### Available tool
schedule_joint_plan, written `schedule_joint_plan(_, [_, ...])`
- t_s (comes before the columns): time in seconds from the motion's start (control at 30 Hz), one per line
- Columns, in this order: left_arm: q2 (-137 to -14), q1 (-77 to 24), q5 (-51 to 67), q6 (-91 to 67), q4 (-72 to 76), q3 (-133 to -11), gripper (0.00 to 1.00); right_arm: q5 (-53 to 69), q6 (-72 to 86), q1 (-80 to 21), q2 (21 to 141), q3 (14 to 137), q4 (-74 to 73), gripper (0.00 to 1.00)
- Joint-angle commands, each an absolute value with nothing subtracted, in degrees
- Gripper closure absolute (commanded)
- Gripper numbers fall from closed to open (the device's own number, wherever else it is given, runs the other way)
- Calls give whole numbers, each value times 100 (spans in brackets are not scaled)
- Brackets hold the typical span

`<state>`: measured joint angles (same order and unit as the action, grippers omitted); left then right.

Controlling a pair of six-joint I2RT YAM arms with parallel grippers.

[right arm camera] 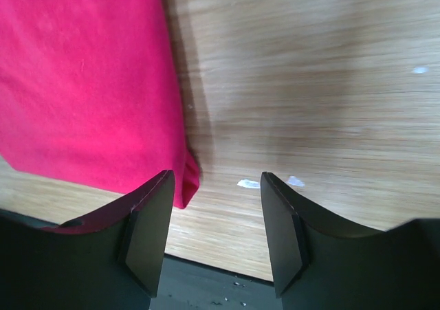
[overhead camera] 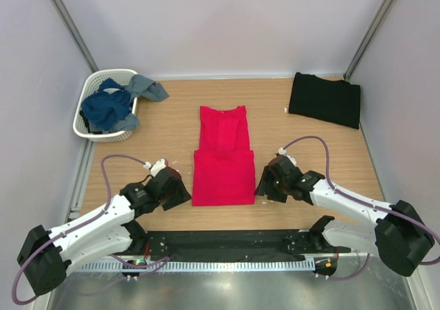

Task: Fold and stack the t-shirts
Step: Fold the tshirt

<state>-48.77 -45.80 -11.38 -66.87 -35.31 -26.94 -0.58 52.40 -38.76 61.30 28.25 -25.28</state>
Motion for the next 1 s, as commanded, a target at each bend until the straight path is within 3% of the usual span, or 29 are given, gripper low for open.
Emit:
schedule_joint_plan(0.0, [-4957,-4614,-1222,-6618,-3007,-2681,46,115,5423,-4121,6336,2848,-1855,41])
schedule_joint_plan(0.23, [-5571,-4614,-941,-6733,-2110,-2478,49,70,5607,-4368,6521,2716,-1433,44])
schedule_joint_plan(0.73, [-6302,-4606,-826,-6864,-1846,-2356,56,26,5766,-4588,7145,2716,-1116,54])
schedule_joint_plan(0.77, [-6345,-4614,-800,-6890,-1759,-2268,59,26,5757,-4605,7154,2707,-1116,56])
schedule_joint_plan(0.8, [-6354,-4614,-782,-6934,-1697,-2215,61,26,5774,-4605,7146,2690,-1151,64])
schedule_joint_plan(0.97, [-6460,-4614,-590,-6952,-1521,-2100,95,26,5810,-4641,6996,2584,-1555,90])
